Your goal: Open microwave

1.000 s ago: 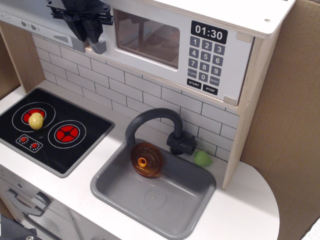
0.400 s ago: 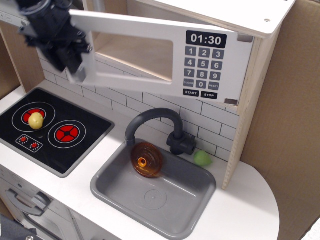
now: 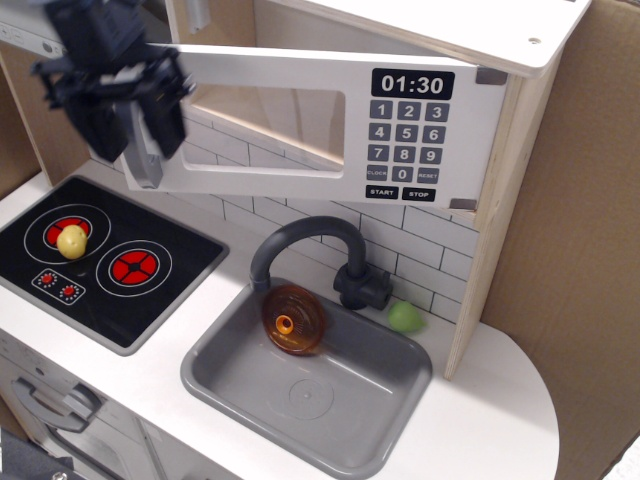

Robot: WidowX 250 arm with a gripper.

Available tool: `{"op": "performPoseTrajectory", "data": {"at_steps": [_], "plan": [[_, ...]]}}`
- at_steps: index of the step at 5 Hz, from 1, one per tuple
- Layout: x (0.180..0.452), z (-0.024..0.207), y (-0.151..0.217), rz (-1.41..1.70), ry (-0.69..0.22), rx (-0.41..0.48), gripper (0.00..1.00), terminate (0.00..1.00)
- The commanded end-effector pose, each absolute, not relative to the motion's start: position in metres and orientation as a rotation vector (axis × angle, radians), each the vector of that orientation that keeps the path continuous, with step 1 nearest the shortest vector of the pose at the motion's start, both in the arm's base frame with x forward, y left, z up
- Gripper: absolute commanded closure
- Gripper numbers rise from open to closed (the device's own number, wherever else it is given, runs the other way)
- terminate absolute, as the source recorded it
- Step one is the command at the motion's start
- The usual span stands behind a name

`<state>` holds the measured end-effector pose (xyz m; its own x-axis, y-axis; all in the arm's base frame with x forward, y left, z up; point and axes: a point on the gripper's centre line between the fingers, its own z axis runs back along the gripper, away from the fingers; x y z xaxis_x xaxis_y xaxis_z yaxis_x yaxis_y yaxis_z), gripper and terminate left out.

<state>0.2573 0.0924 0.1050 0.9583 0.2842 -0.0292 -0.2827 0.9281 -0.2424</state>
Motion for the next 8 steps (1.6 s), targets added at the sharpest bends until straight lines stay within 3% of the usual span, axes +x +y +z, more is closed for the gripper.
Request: {"op": "performPoseTrajectory", "data": {"at_steps": [1,2,4,5,6,7,8], "plan": [[0.298,0.175,0.103,0.392,-0.106,-0.311,0.00,0.00],[0.320,0.186,0.123,0.461,-0.147,-0.341,0.00,0.00],[0.348,0.168,0.155,0.578,-0.185,-0.264,0.00,0.00],[0.343,0.137,0.146,0.502,-0.158,-0.166,0.00,0.00],[0.326,0.118,0.120,0.440,-0.147,-0.141,0.00,0.00],[0.313,0.101,0.078,0.373,-0.150,-0.130,0.00,0.00],[0.295,0.089,0.038,0.254,-0.151,-0.189,0.00,0.00]]}}
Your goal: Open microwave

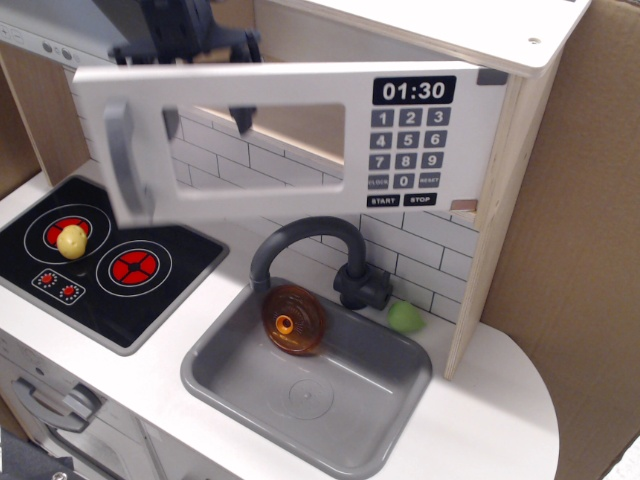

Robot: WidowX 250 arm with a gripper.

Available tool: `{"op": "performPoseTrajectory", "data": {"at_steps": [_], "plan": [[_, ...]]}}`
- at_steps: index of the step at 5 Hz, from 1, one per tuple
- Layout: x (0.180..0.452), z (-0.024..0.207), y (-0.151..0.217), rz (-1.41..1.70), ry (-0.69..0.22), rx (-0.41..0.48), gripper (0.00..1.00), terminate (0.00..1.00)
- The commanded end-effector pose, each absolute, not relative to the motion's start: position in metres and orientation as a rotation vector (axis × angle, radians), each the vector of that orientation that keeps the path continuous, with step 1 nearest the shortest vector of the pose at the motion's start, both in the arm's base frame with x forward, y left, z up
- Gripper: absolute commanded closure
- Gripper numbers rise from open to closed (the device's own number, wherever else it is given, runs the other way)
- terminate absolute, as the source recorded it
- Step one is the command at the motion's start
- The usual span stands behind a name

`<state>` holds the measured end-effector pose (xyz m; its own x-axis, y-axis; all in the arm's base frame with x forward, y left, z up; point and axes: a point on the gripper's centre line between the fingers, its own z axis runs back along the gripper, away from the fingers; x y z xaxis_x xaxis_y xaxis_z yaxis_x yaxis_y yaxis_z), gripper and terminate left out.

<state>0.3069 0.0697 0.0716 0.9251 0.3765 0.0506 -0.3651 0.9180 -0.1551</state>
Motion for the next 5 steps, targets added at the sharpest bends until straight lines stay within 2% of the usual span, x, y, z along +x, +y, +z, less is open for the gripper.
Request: {"op": "performPoseTrajectory", "data": {"at_steps": [1,2,4,5], "plan": [[0.281,0.070,-0.006,0.190,-0.162,-0.206,0.00,0.00],[0.290,0.057,-0.030,0.225,-0.161,-0.214,0.00,0.00],[0.297,0.052,-0.042,0.248,-0.153,-0.203,0.00,0.00],[0.297,0.052,-0.042,0.248,-0.153,-0.203,0.00,1.00]]}}
